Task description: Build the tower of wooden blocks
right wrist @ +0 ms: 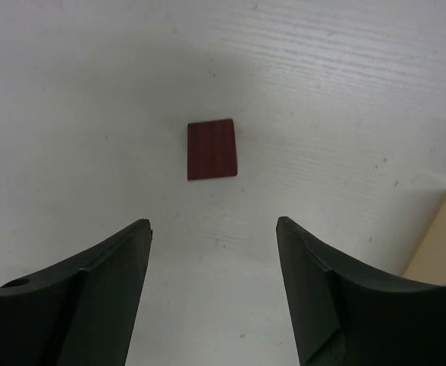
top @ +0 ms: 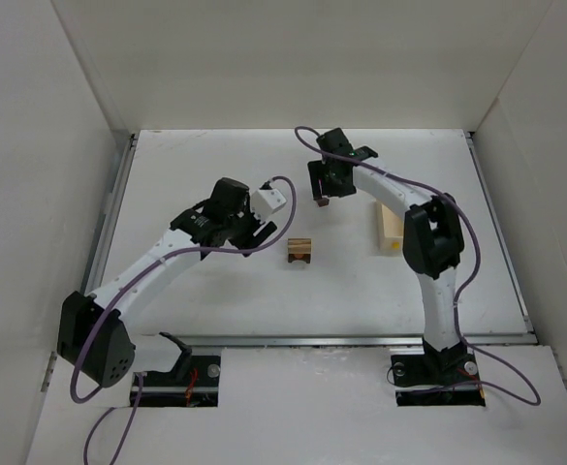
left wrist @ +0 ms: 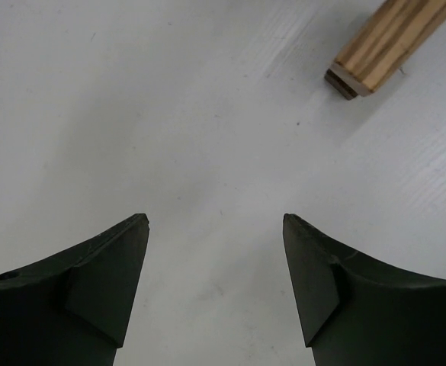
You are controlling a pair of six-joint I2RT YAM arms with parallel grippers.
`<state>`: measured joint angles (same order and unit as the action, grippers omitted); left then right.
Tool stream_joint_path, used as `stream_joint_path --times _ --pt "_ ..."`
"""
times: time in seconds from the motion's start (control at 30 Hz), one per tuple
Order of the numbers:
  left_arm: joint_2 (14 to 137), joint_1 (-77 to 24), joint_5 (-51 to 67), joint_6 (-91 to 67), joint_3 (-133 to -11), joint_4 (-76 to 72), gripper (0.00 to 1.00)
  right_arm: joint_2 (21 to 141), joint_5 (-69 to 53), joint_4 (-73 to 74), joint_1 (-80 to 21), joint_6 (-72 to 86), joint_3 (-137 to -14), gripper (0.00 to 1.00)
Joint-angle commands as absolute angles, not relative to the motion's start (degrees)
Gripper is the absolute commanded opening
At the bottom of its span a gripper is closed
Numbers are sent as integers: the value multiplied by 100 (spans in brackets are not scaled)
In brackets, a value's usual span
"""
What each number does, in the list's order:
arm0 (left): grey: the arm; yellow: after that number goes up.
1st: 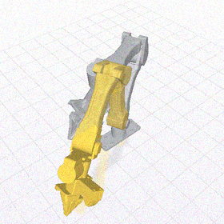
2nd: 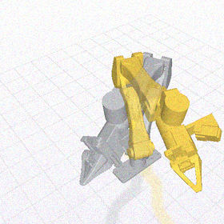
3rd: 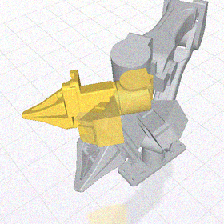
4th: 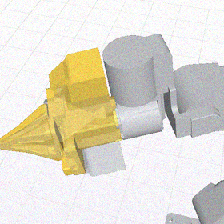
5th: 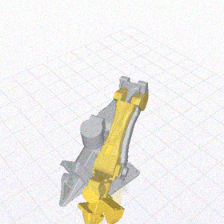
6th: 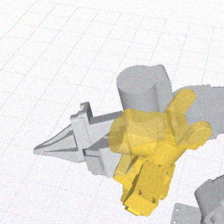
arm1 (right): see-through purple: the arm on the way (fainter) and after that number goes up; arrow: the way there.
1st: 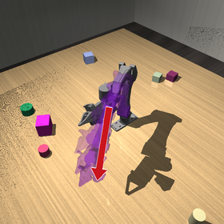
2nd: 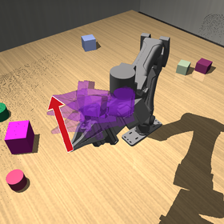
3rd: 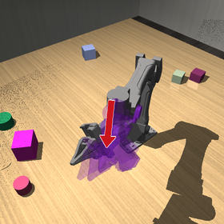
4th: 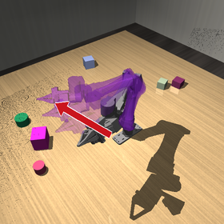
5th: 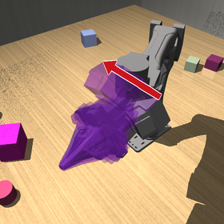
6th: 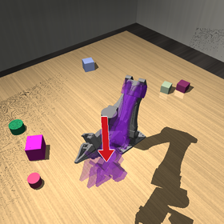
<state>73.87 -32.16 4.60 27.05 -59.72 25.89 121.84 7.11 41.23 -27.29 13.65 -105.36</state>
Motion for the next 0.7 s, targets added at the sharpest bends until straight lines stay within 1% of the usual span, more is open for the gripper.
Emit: stream_joint_path --times 0.0,0.1,0.27,0.37,0.53,0.6,0.67 --pt "7224 -3103 -17 2303 -5933 2093 68 12514 1099 4236 -2689 1240 -11249 72" --pt "7286 -3050 -18 2251 -5880 2092 68 12875 1099 4289 -2689 1134 -11364 72" --pt "7391 -3050 -18 2250 -5880 2039 68 13043 1037 4061 -2689 1081 -11294 70" --pt "7392 -3050 35 2303 -5828 2039 68 13043 976 3990 -2689 1081 -11294 64" --pt "7392 -3050 35 2303 -5827 2039 68 13095 905 3867 -2689 1081 -11171 59" --pt "7392 -3050 35 2303 -5775 2039 68 13148 853 3867 -2689 1081 -11171 55" --pt "7392 -3050 35 2303 -5774 2039 68 13148 853 3867 -2689 1028 -11171 53"
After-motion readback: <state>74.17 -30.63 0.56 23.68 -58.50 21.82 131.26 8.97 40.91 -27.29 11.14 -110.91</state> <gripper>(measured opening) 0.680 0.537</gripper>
